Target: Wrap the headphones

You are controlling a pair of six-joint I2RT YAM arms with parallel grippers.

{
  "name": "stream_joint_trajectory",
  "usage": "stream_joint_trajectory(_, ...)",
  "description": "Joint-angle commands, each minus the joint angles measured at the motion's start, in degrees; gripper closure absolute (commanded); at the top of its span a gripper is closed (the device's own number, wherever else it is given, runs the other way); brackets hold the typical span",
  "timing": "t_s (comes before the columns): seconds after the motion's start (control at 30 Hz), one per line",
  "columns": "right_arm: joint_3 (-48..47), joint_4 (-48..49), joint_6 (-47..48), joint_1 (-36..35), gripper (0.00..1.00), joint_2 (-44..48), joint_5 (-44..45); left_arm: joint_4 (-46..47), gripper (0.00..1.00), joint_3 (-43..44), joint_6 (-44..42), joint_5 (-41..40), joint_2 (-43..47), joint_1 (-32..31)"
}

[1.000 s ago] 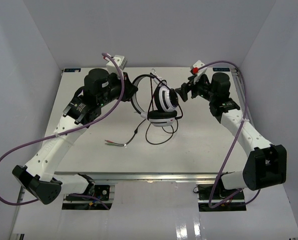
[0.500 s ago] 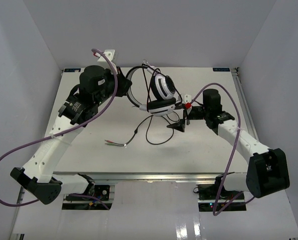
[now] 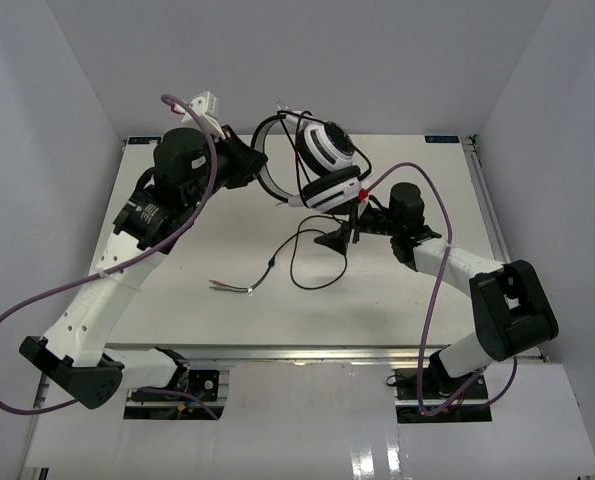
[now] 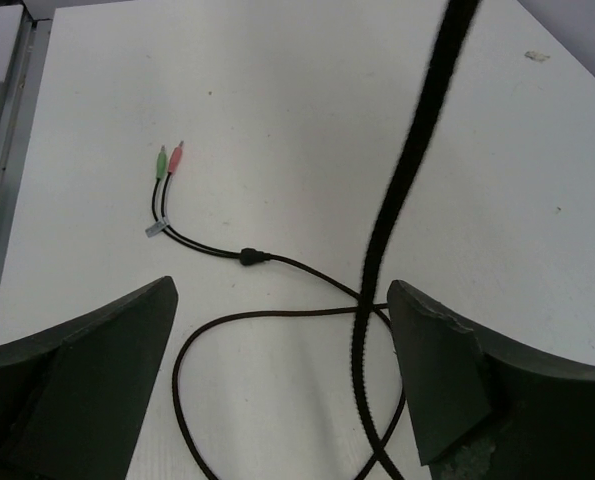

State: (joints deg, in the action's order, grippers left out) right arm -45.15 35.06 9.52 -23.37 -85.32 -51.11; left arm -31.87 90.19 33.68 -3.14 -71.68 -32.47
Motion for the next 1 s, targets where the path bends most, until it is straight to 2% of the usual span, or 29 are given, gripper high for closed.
stream_joint_trajectory(0.0,0.3,4.4,0.3,-1.9,0.19,-1.6,-3.3,5.6,1.0,2.4,13.5,-4.2,2.6,-0.2)
stream_joint_trajectory(0.1,2.7,6.4,0.0,-3.1,0.46,-0.7,-4.2,6.3,1.0,0.7,20.9,-8.4,3.1,-0.2)
stream_joint_trajectory(0.17,4.5,9.1,-1.0,-3.5,0.76,0.9,-3.8,6.7,1.0,-0.4,23.6,-10.6,3.7,-0.2)
stream_joint_trajectory(0.2,6.2,9.3,-0.5,-4.0,0.86,2.7,-2.6,6.8,1.0,-1.2,26.2,-13.2,4.1,-0.2)
stream_joint_trajectory(0.23,6.8,7.9,0.1,-4.5,0.91,4.7,-1.2,7.0,1.0,-1.9,27.4,-15.9,4.3,-0.2)
stream_joint_trajectory(0.37,4.7,-0.5,3.9,-5.7,0.92,9.7,3.8,7.9,1.0,-3.1,28.9,-24.5,3.7,-0.2)
stream_joint_trajectory(0.57,-4.3,-24.6,15.7,-9.1,0.92,13.3,15.3,8.1,1.0,-2.7,21.6,-33.7,-0.3,-0.2)
stream_joint_trajectory(0.7,-10.1,-37.8,25.5,-15.1,0.92,15.1,22.7,8.3,1.0,-3.9,17.1,-39.8,-3.9,0.1)
stream_joint_trajectory(0.83,-17.2,-44.7,31.8,-19.1,0.92,15.8,33.2,8.9,1.0,-4.9,9.5,-42.1,-7.4,0.4)
stream_joint_trajectory(0.97,-21.7,-46.2,37.3,-20.1,0.92,15.5,44.3,9.5,1.0,-7.0,3.1,-41.0,-10.6,0.4)
